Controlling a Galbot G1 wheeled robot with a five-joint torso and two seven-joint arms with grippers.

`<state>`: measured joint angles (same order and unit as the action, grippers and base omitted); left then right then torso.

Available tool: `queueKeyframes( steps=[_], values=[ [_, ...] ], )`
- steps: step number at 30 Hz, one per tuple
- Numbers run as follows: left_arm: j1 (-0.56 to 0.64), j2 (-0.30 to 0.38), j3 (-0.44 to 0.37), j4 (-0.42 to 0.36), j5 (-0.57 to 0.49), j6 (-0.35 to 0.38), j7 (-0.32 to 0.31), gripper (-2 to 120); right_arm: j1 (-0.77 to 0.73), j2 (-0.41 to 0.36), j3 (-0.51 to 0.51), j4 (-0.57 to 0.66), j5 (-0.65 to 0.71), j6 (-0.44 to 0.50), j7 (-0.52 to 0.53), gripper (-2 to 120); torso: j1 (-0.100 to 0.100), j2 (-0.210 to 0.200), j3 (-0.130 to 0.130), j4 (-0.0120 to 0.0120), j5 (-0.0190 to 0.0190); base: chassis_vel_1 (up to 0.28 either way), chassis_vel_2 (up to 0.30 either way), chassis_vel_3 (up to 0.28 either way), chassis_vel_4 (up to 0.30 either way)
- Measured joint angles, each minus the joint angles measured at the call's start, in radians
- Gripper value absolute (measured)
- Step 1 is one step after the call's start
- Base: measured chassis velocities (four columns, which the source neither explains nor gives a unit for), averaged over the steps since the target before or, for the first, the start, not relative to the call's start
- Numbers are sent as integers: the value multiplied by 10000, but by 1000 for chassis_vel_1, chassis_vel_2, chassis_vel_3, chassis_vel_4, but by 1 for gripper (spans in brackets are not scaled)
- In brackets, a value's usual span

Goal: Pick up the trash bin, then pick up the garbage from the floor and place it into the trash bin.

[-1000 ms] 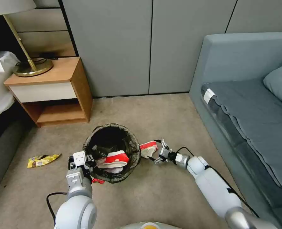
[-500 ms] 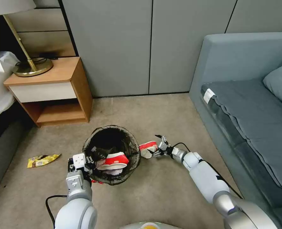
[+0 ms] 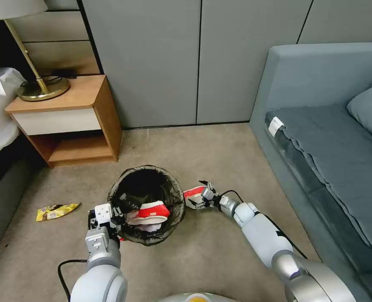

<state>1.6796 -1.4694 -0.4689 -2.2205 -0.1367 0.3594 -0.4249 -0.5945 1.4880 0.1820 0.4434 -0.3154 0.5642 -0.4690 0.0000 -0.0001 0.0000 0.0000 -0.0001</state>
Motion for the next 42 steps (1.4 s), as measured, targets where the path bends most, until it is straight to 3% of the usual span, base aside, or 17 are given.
queueKeyframes(
  steps=[8,14,20,26,28,30,35,42],
  values=[
    [42,-47,4,66,81,-15,6,0,368,288,187,-1464,530,-55,-85,100,0,0,0,1,1,0,0,0,0],
    [41,-101,21,151,144,-19,10,0,453,317,162,-1756,929,-215,-300,100,-1,0,0,0,1,0,0,0,0],
    [110,-156,31,170,219,-58,14,0,686,360,82,-2115,1808,-532,-650,81,0,0,0,0,1,0,0,0,0],
    [180,-164,18,163,235,-90,18,0,713,341,69,-2136,1936,-564,-721,63,0,0,0,0,1,0,0,0,0],
    [186,-166,18,164,239,-101,21,0,678,335,69,-2101,1941,-540,-726,51,-1,0,0,0,0,0,0,0,0],
    [186,-166,19,164,240,-102,21,0,669,336,70,-2093,1943,-531,-726,51,-1,0,0,1,0,0,0,0,0],
    [108,-117,34,155,203,-103,23,0,511,385,96,-1946,1970,-369,-752,26,-1,0,0,0,2,0,0,0,0],
    [63,-42,33,154,158,-97,24,0,378,385,111,-1805,1971,-266,-723,4,0,0,0,0,1,0,0,0,0]
  ],
)
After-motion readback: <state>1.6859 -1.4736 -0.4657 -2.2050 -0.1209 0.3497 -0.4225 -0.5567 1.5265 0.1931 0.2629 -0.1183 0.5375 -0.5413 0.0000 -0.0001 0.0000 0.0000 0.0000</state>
